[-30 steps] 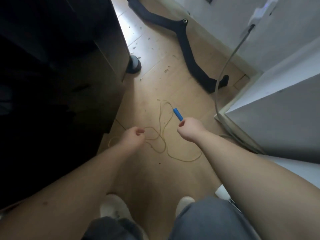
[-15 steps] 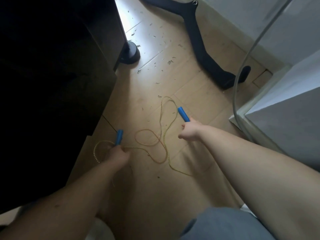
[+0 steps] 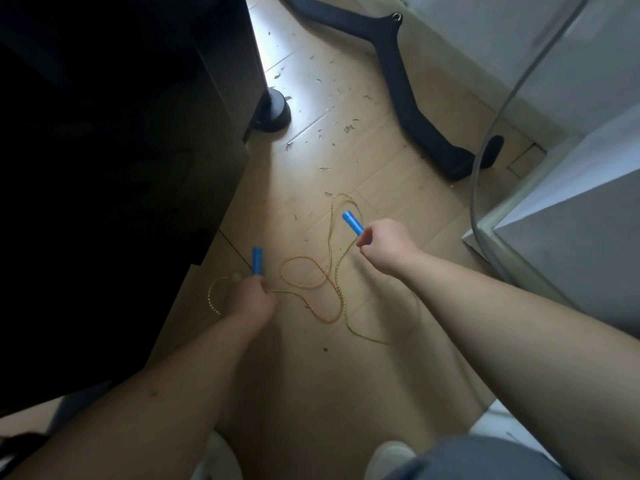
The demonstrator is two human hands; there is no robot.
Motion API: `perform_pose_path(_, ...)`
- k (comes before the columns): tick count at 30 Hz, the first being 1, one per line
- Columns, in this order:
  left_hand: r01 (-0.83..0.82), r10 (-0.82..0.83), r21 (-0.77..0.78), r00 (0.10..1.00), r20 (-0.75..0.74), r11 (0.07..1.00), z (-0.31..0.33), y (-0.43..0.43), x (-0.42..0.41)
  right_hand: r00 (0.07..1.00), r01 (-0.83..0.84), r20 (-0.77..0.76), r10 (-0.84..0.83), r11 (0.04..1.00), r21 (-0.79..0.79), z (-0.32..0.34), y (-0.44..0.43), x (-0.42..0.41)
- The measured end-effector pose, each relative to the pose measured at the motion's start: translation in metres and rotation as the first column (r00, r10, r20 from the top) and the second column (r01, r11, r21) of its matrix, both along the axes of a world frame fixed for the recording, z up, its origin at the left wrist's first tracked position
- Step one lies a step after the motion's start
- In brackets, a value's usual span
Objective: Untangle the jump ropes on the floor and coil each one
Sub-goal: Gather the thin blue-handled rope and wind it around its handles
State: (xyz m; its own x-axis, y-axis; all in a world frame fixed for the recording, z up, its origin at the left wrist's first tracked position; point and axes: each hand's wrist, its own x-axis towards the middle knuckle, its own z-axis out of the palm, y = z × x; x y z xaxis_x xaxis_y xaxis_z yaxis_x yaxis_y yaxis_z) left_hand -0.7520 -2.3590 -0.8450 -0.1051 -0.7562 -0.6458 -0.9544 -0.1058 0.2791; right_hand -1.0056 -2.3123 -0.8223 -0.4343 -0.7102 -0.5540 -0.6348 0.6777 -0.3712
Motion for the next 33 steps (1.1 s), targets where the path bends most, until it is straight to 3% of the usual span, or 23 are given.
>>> perform_pose_path(4,-0.014,-0.010,-0.107,0.975,-0.221,0.994,0.053,-0.002,-0.019,0.966,0.212,0.173,-0.191,0.971,-0.112,0.047,-0.005,0.018)
perform_pose_path(7,-0.101,0.046,-0.146,0.940,-0.337,0.984,0.103,0.003,-0.035,0.876,0.367,0.371,-0.310,0.926,-0.093,0.090,-0.009,0.036)
perform_pose_path(10,-0.236,0.170,-0.091,0.872,-0.458,0.967,0.143,0.005,-0.046,0.793,0.373,0.530,-0.299,0.927,-0.036,0.129,-0.014,0.057)
perform_pose_path(14,-0.269,0.188,-0.047,0.777,-0.601,0.962,0.174,-0.005,-0.051,0.765,0.401,0.572,-0.297,0.914,-0.061,0.163,-0.025,0.072)
perform_pose_path(18,-0.187,0.103,-0.035,0.680,-0.726,0.982,0.191,-0.021,-0.044,0.662,0.475,0.687,-0.300,0.877,-0.075,0.183,-0.034,0.076)
perform_pose_path(25,-0.023,-0.067,-0.099,0.574,-0.816,0.995,0.225,-0.026,-0.035,0.527,0.618,0.801,-0.284,0.775,-0.132,0.227,-0.019,0.084)
perform_pose_path(30,0.137,-0.152,-0.087,0.588,-0.794,0.987,0.243,-0.008,-0.042,0.340,0.726,0.904,-0.258,0.683,-0.079,0.262,0.013,0.084)
perform_pose_path(33,0.172,-0.215,-0.136,0.633,-0.743,0.976,0.261,-0.001,-0.048,0.388,0.737,0.875,-0.290,0.668,-0.106,0.281,0.027,0.082)
